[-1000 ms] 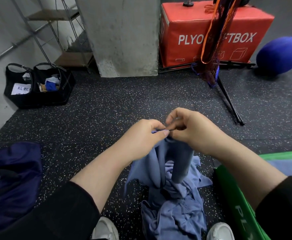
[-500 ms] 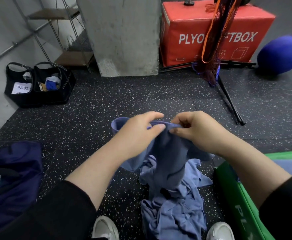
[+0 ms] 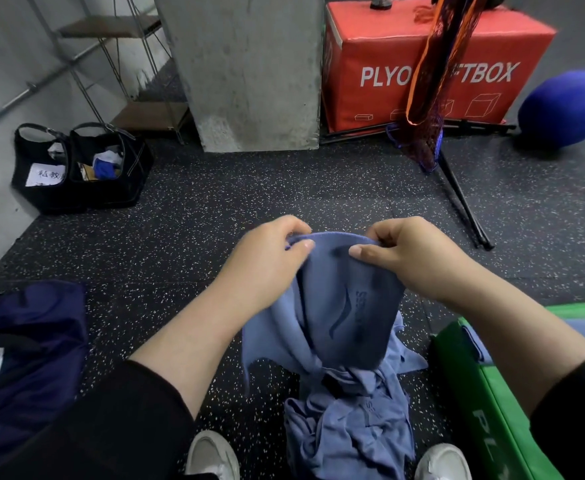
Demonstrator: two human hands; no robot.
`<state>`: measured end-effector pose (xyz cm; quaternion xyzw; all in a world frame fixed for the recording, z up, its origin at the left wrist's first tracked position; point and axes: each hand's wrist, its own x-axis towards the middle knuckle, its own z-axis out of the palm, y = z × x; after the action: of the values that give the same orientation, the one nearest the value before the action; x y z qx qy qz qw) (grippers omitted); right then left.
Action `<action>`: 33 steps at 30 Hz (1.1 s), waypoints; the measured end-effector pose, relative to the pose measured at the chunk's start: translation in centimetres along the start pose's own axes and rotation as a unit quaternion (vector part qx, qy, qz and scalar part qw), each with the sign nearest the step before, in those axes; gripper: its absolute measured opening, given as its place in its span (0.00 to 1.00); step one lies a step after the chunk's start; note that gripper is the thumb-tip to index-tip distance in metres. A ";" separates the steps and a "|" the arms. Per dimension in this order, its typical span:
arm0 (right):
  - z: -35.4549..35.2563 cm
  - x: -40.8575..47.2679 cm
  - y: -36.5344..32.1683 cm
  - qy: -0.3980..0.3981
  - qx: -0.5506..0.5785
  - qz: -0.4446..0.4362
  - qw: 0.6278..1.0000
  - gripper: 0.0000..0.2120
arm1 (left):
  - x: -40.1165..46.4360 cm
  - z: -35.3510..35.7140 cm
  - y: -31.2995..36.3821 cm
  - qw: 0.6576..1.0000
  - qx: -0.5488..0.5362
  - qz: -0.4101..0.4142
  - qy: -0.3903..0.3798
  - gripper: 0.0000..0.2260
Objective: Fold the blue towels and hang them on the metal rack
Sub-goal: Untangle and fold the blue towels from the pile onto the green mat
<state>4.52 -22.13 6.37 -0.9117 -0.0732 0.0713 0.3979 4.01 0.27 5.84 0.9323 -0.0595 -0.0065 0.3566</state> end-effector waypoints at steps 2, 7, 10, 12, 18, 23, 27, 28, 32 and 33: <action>0.4 -0.1 -0.6 -0.019 0.004 -0.021 1.000 0.13 | -0.6 0.6 0.9 0.997 -0.025 0.030 -0.060 0.14; 0.9 -0.3 -1.1 -0.054 -0.010 -0.042 0.998 0.07 | -0.6 1.4 1.1 0.994 -0.019 0.058 -0.094 0.07; 0.5 -0.3 -0.9 -0.070 0.000 -0.021 0.997 0.08 | -0.4 1.2 0.7 0.997 0.017 0.029 -0.063 0.07; 0.4 -0.3 -0.5 -0.048 0.013 0.003 0.999 0.13 | -0.3 1.1 0.3 1.000 0.011 -0.008 -0.023 0.07; 0.9 -0.1 -0.2 0.007 0.145 0.039 0.989 0.18 | -0.7 1.0 1.1 0.977 -0.175 -0.110 -0.041 0.16; 1.7 0.1 0.5 -0.015 0.180 0.067 0.981 0.09 | -0.8 1.1 1.3 0.984 -0.170 -0.054 -0.005 0.21; 2.3 0.0 0.2 -0.016 0.177 0.066 0.982 0.10 | -0.8 1.6 1.2 0.982 -0.182 -0.058 0.005 0.21; 2.5 0.0 -0.1 -0.017 0.172 0.067 0.983 0.11 | -0.8 1.7 1.2 0.982 -0.180 -0.062 0.010 0.21; 3.3 0.0 -0.6 -0.015 0.135 0.064 0.989 0.11 | -0.8 2.3 1.2 0.981 -0.183 -0.068 0.020 0.16; 3.5 0.0 -0.7 -0.014 0.118 0.060 0.991 0.12 | -0.9 2.4 1.4 0.984 -0.165 -0.063 0.027 0.14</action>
<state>3.78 -19.11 4.54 -0.8603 -0.0151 0.1155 0.4963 2.86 -2.21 4.95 0.8625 0.0107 -0.0133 0.5057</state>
